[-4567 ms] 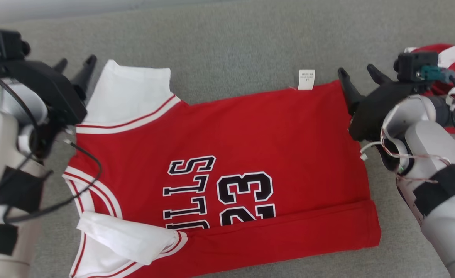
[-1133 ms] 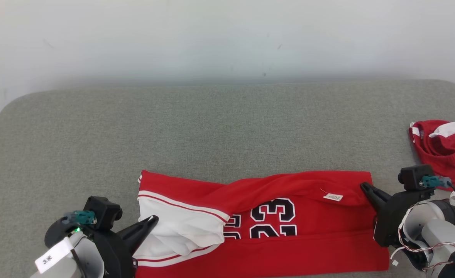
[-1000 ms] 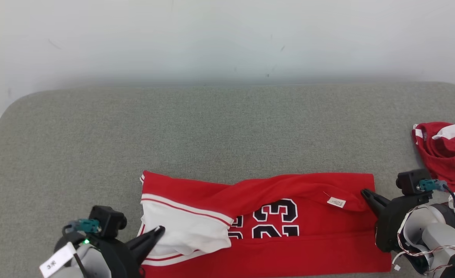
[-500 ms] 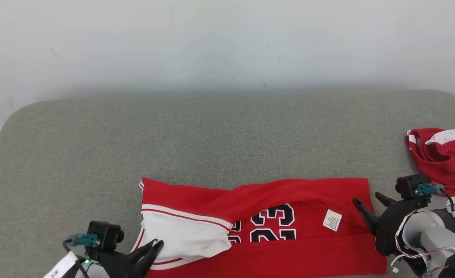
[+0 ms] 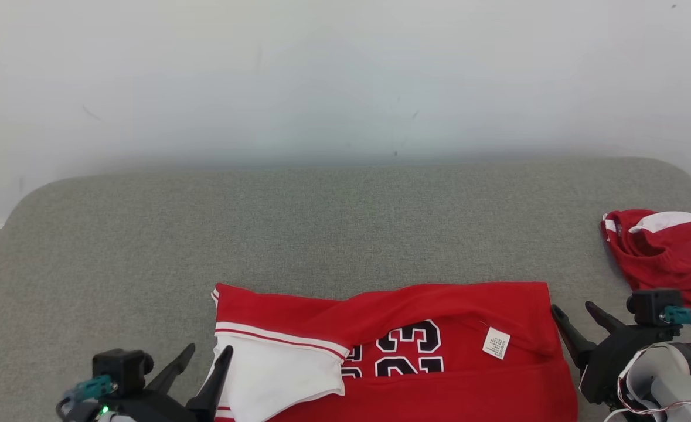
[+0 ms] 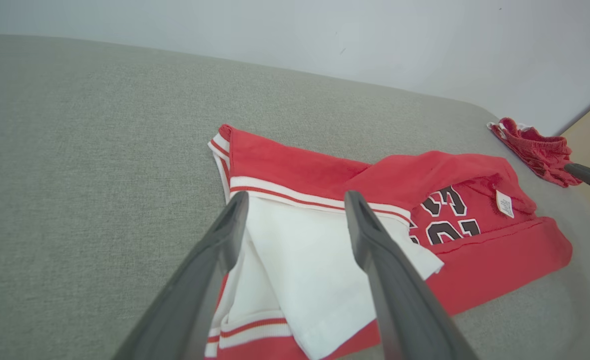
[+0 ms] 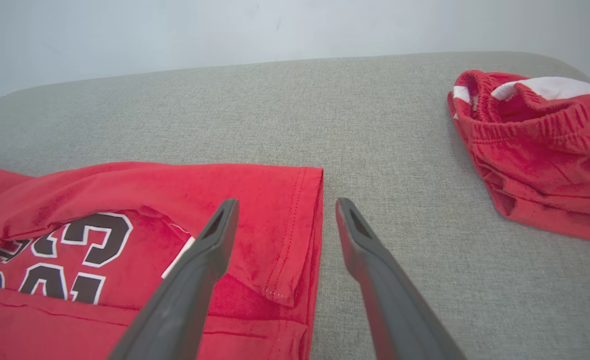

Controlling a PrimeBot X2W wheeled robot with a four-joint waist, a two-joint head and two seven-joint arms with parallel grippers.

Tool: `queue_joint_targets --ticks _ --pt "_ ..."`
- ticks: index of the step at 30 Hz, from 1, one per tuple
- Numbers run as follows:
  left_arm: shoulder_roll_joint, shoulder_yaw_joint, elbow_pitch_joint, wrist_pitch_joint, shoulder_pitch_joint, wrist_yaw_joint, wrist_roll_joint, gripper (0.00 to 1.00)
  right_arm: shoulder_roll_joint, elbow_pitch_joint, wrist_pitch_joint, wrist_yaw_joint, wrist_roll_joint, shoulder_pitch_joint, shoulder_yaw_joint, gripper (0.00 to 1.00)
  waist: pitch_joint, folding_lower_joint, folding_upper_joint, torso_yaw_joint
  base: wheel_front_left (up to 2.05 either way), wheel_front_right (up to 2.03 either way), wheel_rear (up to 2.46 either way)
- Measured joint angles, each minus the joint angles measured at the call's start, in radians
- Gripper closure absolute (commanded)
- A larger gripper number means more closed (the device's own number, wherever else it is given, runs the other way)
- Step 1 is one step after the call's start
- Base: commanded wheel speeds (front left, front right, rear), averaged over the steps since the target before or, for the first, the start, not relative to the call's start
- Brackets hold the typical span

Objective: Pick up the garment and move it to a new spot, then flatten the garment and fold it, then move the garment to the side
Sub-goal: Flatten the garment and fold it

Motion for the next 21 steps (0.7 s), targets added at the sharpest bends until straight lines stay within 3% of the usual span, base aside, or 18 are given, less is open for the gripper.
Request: queue_joint_targets --ticks 5,14,21 --pt "-0.002 0.032 -0.021 -0.066 0.035 0.021 0.016 0.0 0.0 -0.005 -0.035 -0.004 0.011 0.024 -0.019 0.0 -0.008 0.0 0.0 0.0 0.0 0.0 0.0" --pt "-0.017 0.085 -0.066 -0.117 0.118 0.03 0.122 0.0 0.006 -0.002 -0.05 -0.056 0.022 0.084 -0.044 0.0 -0.021 0.0 0.0 0.013 0.0 0.0 0.0" --pt "-0.077 0.227 -0.051 -0.122 0.211 0.03 0.193 0.0 0.007 0.005 -0.04 -0.08 0.03 0.097 -0.049 0.0 -0.025 0.0 0.0001 0.043 0.0 0.0 0.0"
